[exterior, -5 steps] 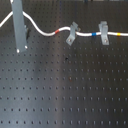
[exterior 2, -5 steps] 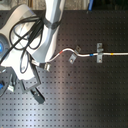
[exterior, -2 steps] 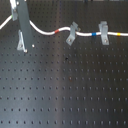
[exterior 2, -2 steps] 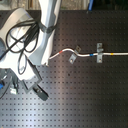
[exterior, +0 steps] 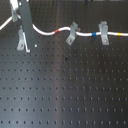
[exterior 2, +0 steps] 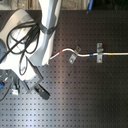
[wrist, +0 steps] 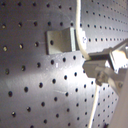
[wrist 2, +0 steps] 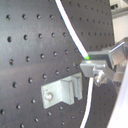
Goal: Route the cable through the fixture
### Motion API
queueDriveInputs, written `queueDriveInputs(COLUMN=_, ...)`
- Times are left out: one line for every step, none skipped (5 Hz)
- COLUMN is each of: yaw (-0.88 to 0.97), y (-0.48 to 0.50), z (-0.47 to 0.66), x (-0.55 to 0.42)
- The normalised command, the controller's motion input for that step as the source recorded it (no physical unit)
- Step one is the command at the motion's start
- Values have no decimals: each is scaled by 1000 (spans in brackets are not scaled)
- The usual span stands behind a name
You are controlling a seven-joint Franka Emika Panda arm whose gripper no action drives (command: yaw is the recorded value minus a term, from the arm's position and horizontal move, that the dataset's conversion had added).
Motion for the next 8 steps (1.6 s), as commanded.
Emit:
queueDriveInputs(yaw=-43, y=30, z=259, x=-240)
queueDriveInputs(yaw=-17, y=-15, z=276, x=-236)
queueDriveInputs(yaw=0, y=-25, z=283, x=-258)
queueDriveInputs(yaw=0, y=-49, z=308, x=-285)
queueDriveInputs(yaw=0, y=-35, z=209, x=-260)
queueDriveInputs(yaw=123, y=78, z=1, x=-153)
queueDriveInputs(yaw=0, y=17, z=-35, x=-13)
queueDriveInputs(yaw=49, y=92, z=-145, x=-156)
